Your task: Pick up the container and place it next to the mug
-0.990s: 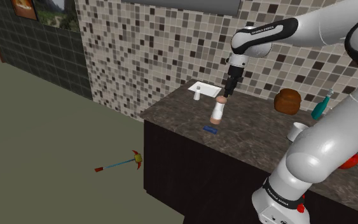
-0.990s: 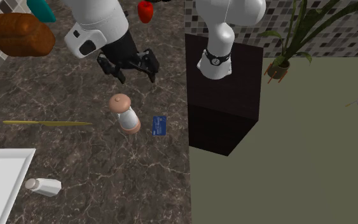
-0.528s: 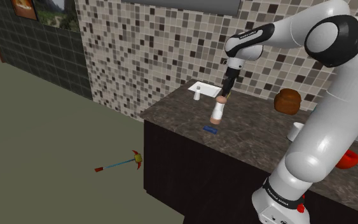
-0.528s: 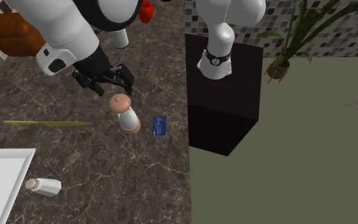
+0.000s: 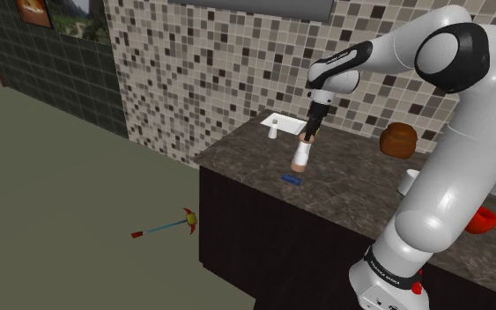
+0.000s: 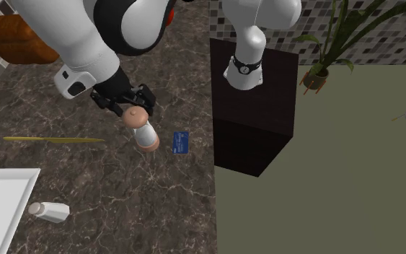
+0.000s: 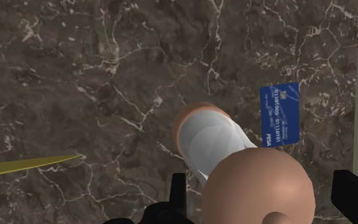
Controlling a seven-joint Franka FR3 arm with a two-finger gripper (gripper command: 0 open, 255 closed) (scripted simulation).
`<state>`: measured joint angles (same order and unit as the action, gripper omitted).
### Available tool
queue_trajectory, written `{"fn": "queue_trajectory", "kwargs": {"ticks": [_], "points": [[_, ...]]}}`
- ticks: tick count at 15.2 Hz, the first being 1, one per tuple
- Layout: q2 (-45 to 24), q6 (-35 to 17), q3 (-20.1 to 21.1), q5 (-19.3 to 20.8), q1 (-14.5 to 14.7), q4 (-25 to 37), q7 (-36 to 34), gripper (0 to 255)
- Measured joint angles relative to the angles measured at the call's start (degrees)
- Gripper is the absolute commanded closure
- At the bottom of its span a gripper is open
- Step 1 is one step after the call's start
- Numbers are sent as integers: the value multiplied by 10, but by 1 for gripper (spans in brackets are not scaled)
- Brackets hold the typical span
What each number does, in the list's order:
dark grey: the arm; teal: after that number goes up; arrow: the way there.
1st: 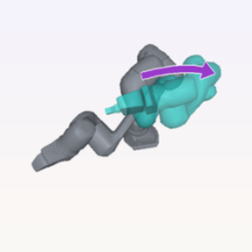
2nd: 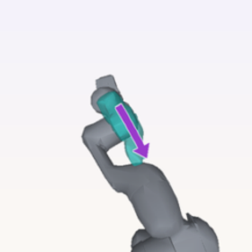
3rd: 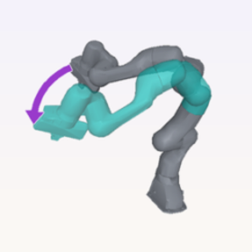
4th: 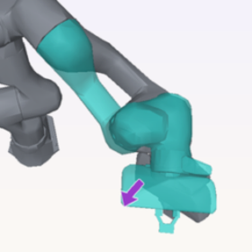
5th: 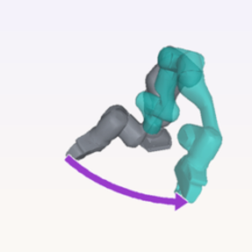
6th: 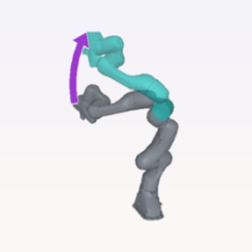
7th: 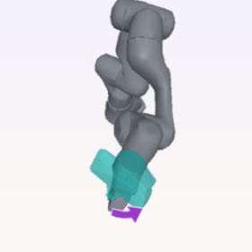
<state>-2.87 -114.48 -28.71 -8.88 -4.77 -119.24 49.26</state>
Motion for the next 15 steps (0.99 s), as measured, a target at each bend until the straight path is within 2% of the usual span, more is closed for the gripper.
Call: {"fn": "queue_trajectory", "kwargs": {"ticks": [5, 6, 15], "points": [[-1, -3, 0, -1, 0, -2, 0, 0], [-1, -3, 0, -1, 0, -2, 0, 255], [0, -3, 0, -1, 0, -2, 0, 255]]}}
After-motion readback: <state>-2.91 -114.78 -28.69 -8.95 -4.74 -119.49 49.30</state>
